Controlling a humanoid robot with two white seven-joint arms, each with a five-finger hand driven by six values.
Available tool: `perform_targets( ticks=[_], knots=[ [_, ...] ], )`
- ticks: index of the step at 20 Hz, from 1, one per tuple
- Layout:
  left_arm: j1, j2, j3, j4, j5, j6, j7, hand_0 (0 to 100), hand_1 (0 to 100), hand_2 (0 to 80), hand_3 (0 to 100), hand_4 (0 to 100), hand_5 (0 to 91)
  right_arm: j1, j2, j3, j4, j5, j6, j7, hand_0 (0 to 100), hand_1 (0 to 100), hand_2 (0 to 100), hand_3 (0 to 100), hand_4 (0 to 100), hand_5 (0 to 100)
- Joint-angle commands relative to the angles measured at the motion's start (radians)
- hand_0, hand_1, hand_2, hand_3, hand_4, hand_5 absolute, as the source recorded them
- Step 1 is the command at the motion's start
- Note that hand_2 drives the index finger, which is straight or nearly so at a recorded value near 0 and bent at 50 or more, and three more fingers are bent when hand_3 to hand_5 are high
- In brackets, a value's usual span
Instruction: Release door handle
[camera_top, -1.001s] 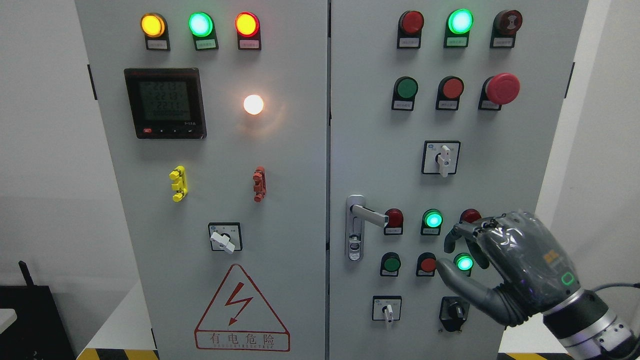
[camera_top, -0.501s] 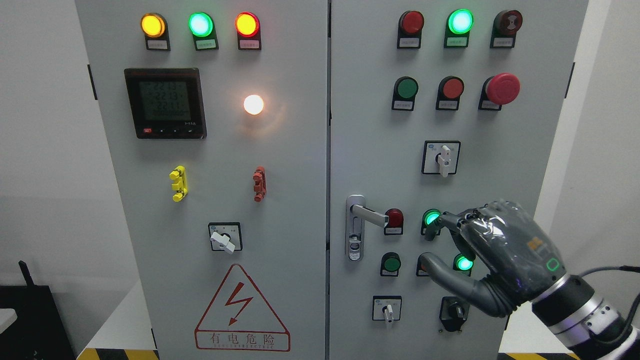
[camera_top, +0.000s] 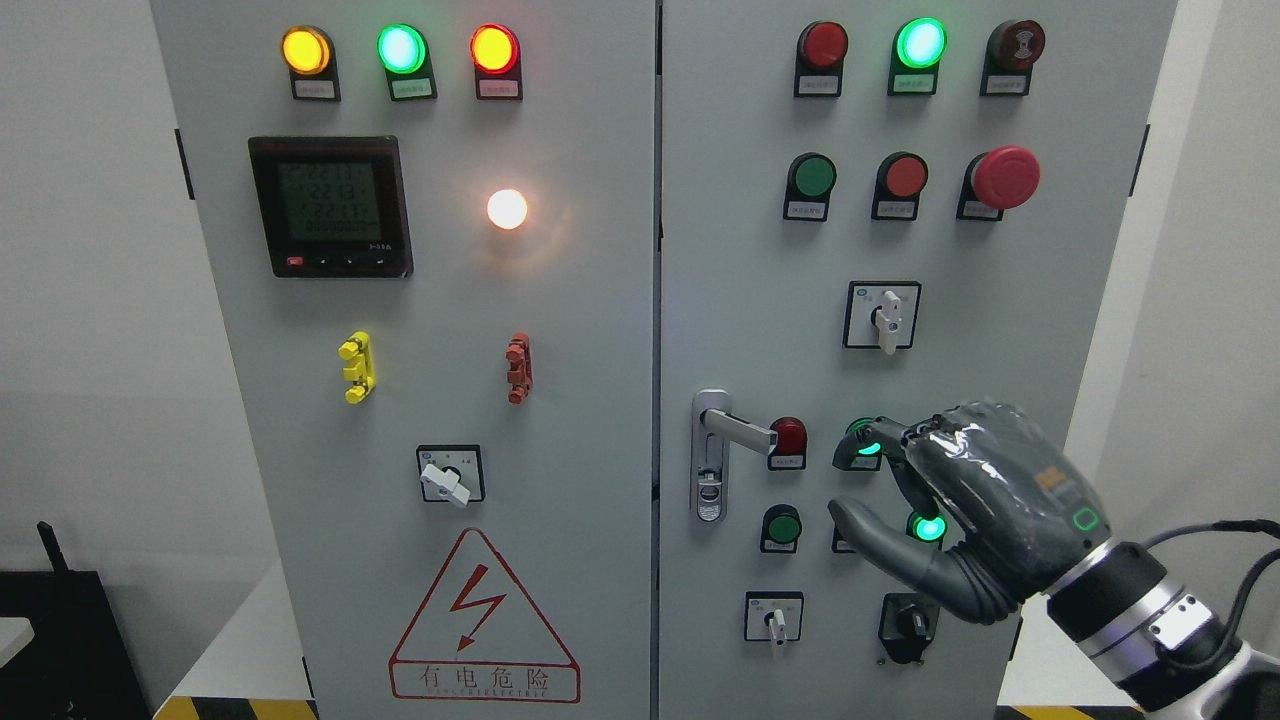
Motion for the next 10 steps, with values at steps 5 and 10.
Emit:
perform_targets(
  ticks=[5, 10],
  knots=[
    [0.031, 0.000, 0.000, -0.031, 0.000, 0.000, 0.001, 12, 39, 0.0, 0, 0, 0.0, -0.087, 0.011, 0.076, -0.001, -0.112, 0.005, -0.008, 44, 0, 37, 100, 100, 100],
    [0.031, 0.000, 0.000, -0.031, 0.000, 0.000, 0.001, 12, 39, 0.0, 0, 0, 0.0, -0.175, 0.058, 0.149, -0.001, -0.143, 0.073, -0.001, 44, 0, 37, 100, 100, 100]
  ],
)
